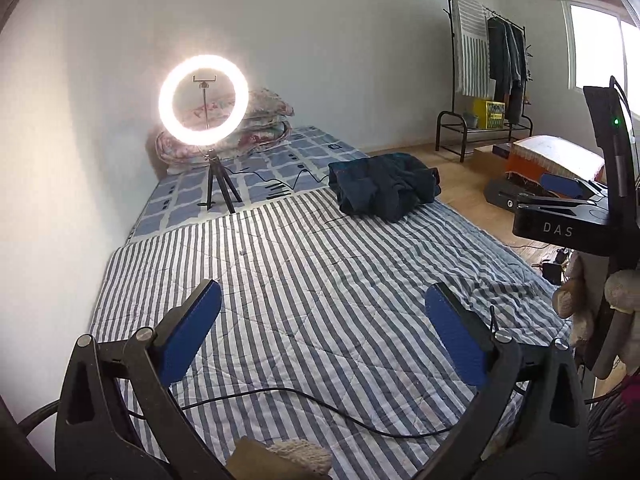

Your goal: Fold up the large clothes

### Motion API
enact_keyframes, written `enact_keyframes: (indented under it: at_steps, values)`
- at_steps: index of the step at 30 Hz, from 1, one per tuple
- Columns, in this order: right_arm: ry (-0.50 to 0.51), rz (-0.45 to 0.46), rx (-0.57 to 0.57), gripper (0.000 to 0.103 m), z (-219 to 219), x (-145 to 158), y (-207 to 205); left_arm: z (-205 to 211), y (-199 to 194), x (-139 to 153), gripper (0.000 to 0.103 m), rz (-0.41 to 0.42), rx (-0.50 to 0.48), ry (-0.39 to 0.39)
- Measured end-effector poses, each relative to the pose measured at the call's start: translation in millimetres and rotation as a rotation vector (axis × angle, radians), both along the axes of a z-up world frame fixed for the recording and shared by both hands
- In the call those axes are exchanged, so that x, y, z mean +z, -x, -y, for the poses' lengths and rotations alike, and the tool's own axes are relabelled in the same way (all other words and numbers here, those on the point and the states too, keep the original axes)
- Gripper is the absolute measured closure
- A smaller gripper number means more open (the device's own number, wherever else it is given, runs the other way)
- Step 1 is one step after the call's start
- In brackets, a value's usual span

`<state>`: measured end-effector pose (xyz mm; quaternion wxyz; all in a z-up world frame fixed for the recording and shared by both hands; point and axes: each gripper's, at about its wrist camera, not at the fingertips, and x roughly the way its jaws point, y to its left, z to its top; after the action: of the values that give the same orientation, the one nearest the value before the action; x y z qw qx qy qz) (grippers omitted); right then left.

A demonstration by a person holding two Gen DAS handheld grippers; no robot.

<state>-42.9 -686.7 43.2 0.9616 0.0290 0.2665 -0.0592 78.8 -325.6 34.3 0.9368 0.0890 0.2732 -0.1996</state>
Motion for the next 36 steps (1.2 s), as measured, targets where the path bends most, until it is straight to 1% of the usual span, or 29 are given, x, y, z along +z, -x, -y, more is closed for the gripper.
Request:
enact_keyframes:
  at_steps: [11,36]
  values:
    - [0.0,0.001,-0.001,0.0,-2.1,-2.1,0.4,0.9,1.7,5.8,0.0,0.0,0.005,-0.004]
    - [-0.001,-0.004,-0.005,0.0,-2.8,-2.8,-0.9,2.2,2.4,5.6,0.0,0.0,0.007,0.002]
